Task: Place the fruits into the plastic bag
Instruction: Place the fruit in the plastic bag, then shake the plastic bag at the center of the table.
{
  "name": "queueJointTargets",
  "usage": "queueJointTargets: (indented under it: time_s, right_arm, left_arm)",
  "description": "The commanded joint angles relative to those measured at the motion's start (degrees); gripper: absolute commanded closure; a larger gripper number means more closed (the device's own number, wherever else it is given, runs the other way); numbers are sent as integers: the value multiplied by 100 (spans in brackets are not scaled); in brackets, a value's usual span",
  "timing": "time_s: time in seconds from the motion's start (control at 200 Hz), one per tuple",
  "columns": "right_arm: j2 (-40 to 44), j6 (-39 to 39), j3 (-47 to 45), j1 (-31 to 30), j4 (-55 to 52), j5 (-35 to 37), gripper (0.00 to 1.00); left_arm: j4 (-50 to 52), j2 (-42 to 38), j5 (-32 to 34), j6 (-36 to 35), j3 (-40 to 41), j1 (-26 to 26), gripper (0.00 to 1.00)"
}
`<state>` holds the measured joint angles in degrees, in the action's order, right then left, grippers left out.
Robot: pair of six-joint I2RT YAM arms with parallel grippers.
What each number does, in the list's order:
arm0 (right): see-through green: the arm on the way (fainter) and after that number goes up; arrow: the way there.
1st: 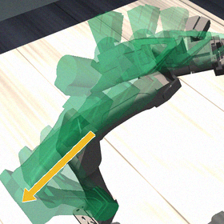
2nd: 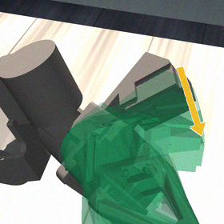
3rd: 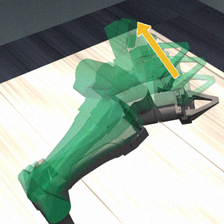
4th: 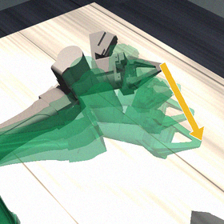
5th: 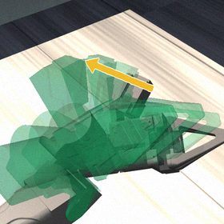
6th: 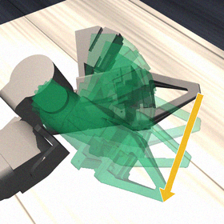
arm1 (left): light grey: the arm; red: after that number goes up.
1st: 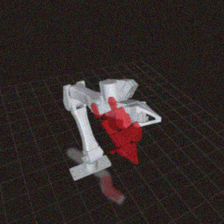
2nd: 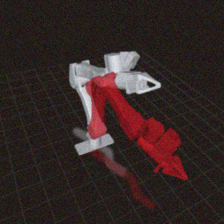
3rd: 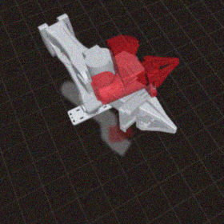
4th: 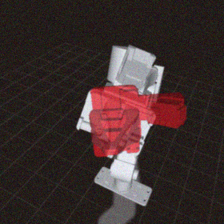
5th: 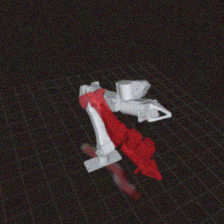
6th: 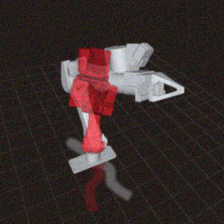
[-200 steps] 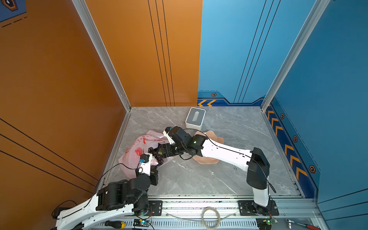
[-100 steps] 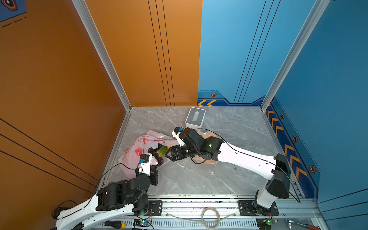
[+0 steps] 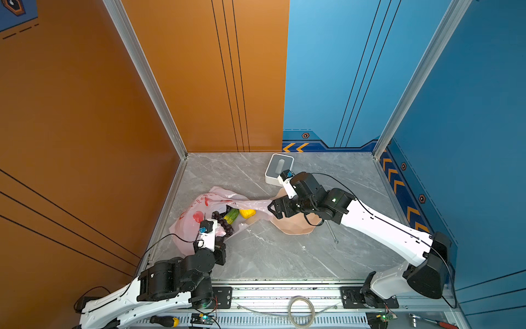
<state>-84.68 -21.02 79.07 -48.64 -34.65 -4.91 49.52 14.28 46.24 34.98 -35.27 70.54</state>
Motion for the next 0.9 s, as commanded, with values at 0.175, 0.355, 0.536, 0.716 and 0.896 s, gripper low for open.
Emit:
queueJointTargets:
  time_s: [0.175, 0.355, 0.536, 0.716, 0.896]
  right_arm:
    - [-674, 1187, 213, 66, -288, -1070, 0]
    - [-1296, 1433, 634, -41, -393, -1247, 0]
    - [-1812, 1463, 1111, -142, -417, -1039, 0]
    - [-2152, 1329, 1417, -200, -419, -690, 3]
    - [-2210, 1200, 1503, -199, -408, 36, 10]
  left_arm:
    - [32, 12, 111, 47, -15, 28, 100]
    - [51, -6, 126, 54, -15, 36, 100]
    - [52, -23, 139, 55, -10, 41, 100]
    - [61, -59, 166, 61, -7, 49, 100]
    - [58, -102, 199, 62, 11, 66, 100]
